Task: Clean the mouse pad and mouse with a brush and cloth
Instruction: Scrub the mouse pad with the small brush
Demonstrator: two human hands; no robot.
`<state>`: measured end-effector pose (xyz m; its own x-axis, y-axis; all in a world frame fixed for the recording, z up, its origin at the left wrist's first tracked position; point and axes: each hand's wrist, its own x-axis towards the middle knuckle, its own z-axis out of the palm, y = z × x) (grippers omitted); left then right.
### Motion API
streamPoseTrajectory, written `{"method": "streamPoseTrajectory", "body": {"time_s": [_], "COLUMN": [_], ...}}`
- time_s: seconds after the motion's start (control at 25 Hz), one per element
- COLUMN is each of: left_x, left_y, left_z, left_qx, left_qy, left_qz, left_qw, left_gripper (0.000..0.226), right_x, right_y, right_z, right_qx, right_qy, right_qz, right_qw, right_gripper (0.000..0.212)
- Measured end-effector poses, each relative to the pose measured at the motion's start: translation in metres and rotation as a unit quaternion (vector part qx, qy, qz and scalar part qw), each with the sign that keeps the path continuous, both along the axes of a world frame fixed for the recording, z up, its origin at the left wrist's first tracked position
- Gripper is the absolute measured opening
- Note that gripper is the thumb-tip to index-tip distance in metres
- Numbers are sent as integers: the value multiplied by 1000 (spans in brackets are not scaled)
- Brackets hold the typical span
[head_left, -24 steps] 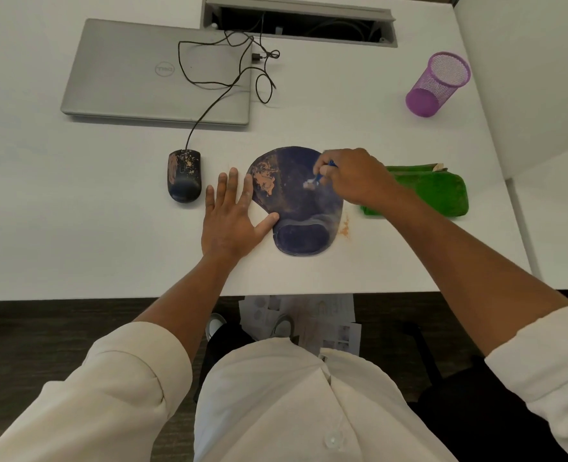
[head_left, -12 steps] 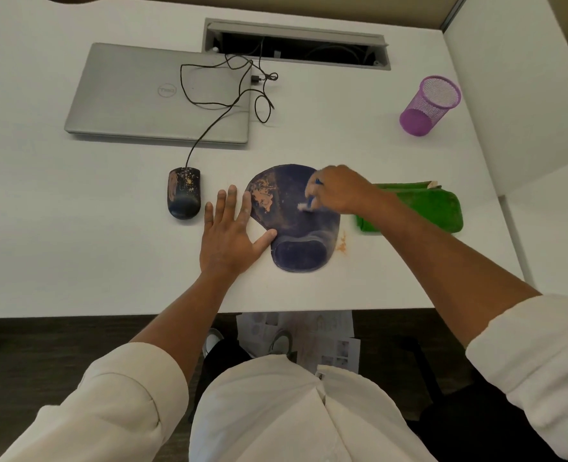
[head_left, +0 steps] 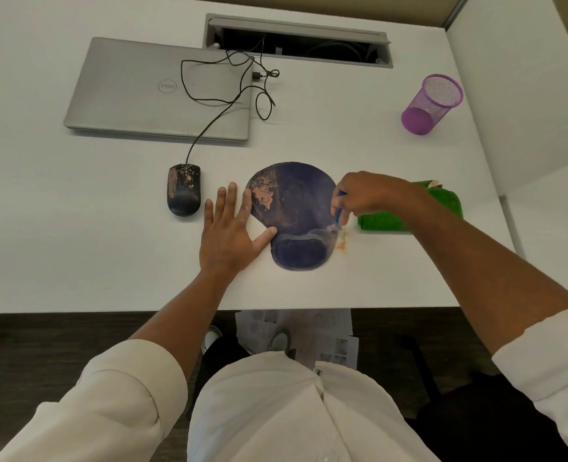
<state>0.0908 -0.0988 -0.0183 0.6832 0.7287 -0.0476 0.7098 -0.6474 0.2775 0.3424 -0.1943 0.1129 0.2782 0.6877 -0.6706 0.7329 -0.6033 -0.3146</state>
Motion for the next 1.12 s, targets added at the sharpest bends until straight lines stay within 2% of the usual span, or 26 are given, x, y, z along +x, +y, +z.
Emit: {"method": "streamPoseTrajectory", "body": {"time_s": [0.04, 0.16, 0.32, 0.44, 0.52, 0.6, 0.72, 0.8, 0.92, 1.08, 1.12], "left_x": [0, 0, 0, 0, 0, 1, 1, 0, 0, 0, 0], "left_y": [0, 0, -1, -1, -1, -2, -2, -1, -1, -1, -1], "left_z": [0, -1, 0, 1, 3, 4, 2, 1, 0, 0, 0], "left_qx": [-1, 1, 1, 1, -3, -5, -6, -2, 0, 0, 1], "left_qy": [1, 3, 3, 7, 10, 10, 9, 9, 7, 8, 7], "left_qz": [0, -2, -2, -2, -2, -3, -3, -1, -2, -2, -2], "left_qw": [1000, 1000, 1000, 1000, 1000, 1000, 1000, 1000, 1000, 1000, 1000], "left_gripper": [99, 99, 98, 98, 99, 99, 99, 99, 99, 100, 99], "right_x": [2, -1, -16, -22, -28, -34, -30, -25, -28, -27, -25], "right_y": [-2, -4, -31, -38, -32, -29, -39, -40, -33, -40, -40], "right_z": [2, 3, -11, -12, -12, -16, -16, -12, -11, -13, -11], "right_qx": [19, 161, 111, 211, 264, 225, 78, 94, 186, 102, 110], "right_qy": [1, -62, -70, -97, -82, -67, -125, -140, -97, -125, -130], "right_qz": [-15, -48, -11, -75, -113, -90, 18, 29, -45, 1, -5], "right_qw": [1000, 984, 991, 970, 954, 968, 989, 985, 977, 987, 985], "right_gripper": [16, 17, 22, 25, 22, 20, 15, 14, 15, 20, 20]}}
